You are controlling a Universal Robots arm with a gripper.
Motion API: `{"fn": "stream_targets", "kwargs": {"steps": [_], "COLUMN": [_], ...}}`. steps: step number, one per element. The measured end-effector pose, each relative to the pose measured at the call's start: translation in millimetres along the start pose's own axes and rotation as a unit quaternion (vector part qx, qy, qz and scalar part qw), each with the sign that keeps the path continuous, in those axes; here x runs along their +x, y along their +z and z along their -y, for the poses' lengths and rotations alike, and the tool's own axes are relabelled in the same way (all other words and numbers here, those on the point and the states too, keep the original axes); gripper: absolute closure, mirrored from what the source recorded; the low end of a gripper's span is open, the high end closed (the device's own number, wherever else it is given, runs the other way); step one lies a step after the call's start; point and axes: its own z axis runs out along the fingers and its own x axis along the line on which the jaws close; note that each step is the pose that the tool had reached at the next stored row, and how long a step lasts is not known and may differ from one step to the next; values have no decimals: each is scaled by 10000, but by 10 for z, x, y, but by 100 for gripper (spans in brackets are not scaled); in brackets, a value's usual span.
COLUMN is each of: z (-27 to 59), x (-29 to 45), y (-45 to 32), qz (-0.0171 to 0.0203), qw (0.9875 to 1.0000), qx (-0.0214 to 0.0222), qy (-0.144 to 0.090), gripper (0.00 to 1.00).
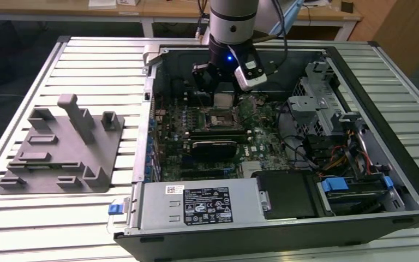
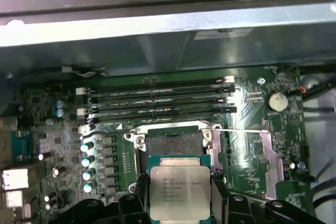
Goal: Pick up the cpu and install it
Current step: 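Place the cpu into insertion slot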
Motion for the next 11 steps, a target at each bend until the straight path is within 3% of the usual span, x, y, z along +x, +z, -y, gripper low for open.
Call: {"fn": "stream_targets", "kwargs": {"steps": [6, 11], "z": [0, 0], "x": [0, 0], "y": [3, 5], "qz": [20, 37], "qw": [9985, 9950], "qx": [10, 19], "qy": [542, 998], "gripper": [45, 45]}}
